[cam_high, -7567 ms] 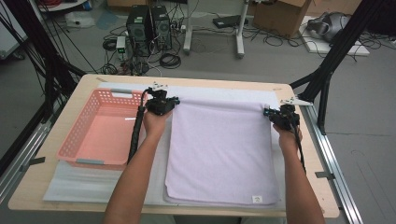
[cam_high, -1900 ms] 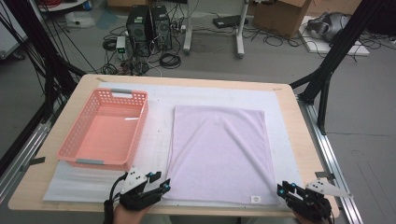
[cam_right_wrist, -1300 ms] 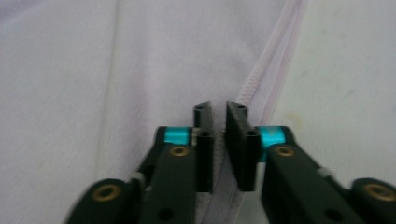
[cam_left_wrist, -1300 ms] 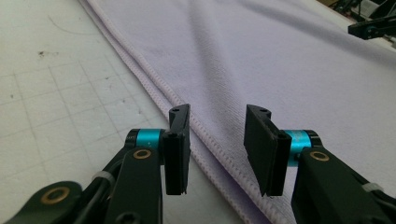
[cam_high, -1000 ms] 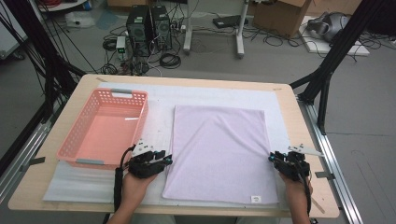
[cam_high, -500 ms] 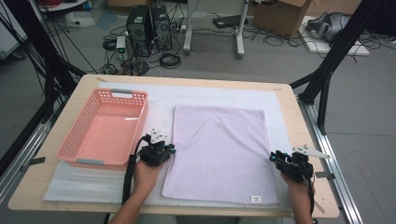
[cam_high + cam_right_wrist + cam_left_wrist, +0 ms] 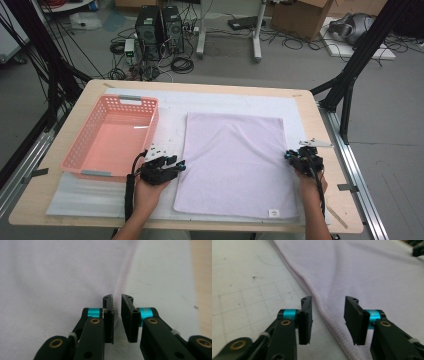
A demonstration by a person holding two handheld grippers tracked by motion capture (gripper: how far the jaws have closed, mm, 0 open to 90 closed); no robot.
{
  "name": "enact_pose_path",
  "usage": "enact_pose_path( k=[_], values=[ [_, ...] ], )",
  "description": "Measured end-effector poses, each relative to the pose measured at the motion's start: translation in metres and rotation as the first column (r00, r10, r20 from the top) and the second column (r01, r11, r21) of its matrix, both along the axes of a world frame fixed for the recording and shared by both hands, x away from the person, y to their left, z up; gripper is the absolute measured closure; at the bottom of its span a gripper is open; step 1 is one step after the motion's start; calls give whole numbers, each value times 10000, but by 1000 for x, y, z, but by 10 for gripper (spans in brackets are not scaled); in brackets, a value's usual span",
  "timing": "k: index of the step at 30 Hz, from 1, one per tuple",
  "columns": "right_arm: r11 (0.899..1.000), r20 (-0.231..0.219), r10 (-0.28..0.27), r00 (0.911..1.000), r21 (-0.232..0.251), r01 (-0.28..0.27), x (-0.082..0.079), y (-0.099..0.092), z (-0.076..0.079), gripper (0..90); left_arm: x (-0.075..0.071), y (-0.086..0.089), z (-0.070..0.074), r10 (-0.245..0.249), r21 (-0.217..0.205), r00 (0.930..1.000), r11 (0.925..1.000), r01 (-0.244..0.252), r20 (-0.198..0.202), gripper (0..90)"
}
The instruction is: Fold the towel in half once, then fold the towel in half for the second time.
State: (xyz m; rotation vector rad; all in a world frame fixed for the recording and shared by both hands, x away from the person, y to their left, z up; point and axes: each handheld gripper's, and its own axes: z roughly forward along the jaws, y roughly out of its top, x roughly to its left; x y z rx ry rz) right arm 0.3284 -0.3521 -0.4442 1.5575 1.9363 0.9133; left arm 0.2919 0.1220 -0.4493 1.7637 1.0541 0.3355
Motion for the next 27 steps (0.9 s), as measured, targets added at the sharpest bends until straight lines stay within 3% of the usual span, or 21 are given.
enact_pose_path(
  k=[1,4,6,9,13,17,19,22,27],
  values=[
    [9994,22,-331,9994,-62,331,-3,-3,1,834,-1,1,0,-128,-175,9999,9998,130,106,525],
    [9988,262,-236,9994,425,225,-13,-12,5,779,-2,1,1,-599,-626,9977,9961,617,309,456],
    [9947,511,258,9984,985,-308,-24,-17,9,728,-2,2,2,-802,-944,9957,9920,843,463,421],
    [9892,786,904,9928,1082,-986,-44,-18,10,639,-4,1,6,-1028,-1129,9920,9874,1106,726,380],
    [9788,1340,1268,9828,1437,-1458,-66,-19,9,451,-8,-2,11,-1140,-1090,9871,9860,1263,1126,356],
    [9668,1657,1720,9711,1606,-1986,-70,-15,17,312,-9,-1,13,-1075,-969,9865,9881,1198,1233,342],
    [9668,1769,1848,9667,1438,-2112,-69,-10,19,245,-8,0,13,-1010,-1028,9872,9882,1139,1231,312],
    [9646,1715,2144,9616,1175,-2361,-69,-5,18,245,-9,4,14,-886,-1192,9887,9875,1031,1206,281],
    [9630,1802,2151,9598,1242,-2392,-67,-6,17,236,-8,8,17,-743,-1200,9888,9887,900,1296,274]
  ],
)
